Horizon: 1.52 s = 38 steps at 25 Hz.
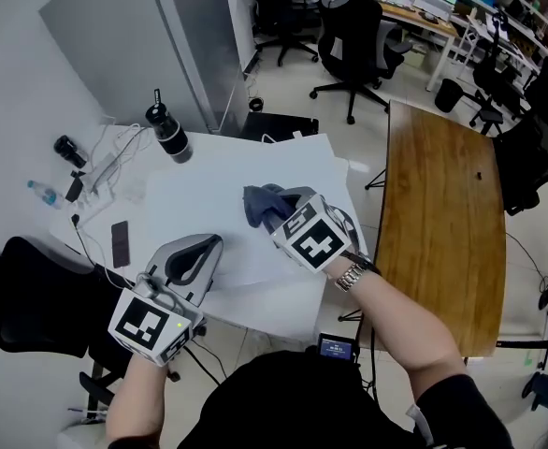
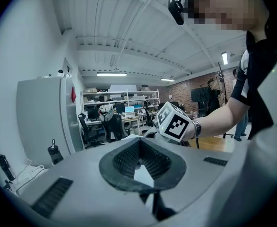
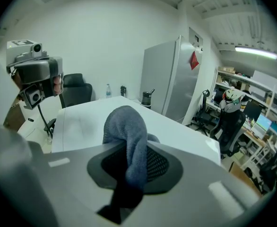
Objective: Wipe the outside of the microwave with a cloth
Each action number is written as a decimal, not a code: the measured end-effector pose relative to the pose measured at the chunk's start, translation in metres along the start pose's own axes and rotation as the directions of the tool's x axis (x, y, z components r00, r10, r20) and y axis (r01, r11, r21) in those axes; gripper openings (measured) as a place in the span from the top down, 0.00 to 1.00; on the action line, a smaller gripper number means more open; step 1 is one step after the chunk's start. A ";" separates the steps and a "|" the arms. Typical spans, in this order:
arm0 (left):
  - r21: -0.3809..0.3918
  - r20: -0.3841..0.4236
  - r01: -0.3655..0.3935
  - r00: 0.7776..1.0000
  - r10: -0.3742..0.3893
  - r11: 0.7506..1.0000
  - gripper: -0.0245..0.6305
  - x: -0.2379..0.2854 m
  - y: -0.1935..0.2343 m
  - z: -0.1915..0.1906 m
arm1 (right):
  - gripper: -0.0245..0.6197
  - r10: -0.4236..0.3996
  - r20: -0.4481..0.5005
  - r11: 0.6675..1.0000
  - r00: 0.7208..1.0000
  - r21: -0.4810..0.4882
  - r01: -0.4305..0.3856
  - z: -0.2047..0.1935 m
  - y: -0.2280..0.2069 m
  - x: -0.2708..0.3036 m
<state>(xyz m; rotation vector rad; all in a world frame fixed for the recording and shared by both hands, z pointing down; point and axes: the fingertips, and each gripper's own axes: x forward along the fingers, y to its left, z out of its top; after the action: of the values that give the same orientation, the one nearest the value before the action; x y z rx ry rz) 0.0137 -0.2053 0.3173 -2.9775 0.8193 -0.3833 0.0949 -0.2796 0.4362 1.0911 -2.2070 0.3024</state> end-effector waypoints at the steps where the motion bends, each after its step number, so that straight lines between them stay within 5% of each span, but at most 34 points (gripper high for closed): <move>1: 0.000 -0.004 -0.001 1.000 0.001 1.000 0.96 0.004 -0.003 0.001 | 0.86 -0.004 -0.003 1.000 1.000 -0.002 0.004 -0.003 -0.005 -0.003; 11: 0.003 -0.043 0.013 0.999 -0.013 1.000 0.96 0.030 -0.036 0.002 | 0.86 -0.061 0.013 0.996 0.998 0.063 0.060 -0.035 -0.062 -0.037; 22: 0.003 -0.092 0.000 0.996 0.000 1.000 0.96 0.045 -0.054 -0.004 | 0.86 -0.151 0.131 0.972 0.980 0.202 0.123 -0.070 -0.126 -0.071; 29: 0.003 -0.099 -0.006 0.995 0.006 1.000 0.96 0.052 -0.066 0.000 | 0.86 -0.184 0.245 0.953 0.952 0.282 0.112 -0.087 -0.145 -0.079; 38: -0.002 -0.110 -0.036 0.993 0.036 0.999 0.96 0.055 -0.072 -0.001 | 0.86 -0.180 0.269 0.929 0.946 0.361 0.074 -0.131 -0.152 -0.055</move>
<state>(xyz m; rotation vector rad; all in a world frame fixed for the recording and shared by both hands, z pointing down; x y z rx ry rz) 0.0947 -0.1711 0.3375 -2.9629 0.8823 -0.5491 0.2962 -0.2793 0.4894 1.5569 -2.3873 0.5137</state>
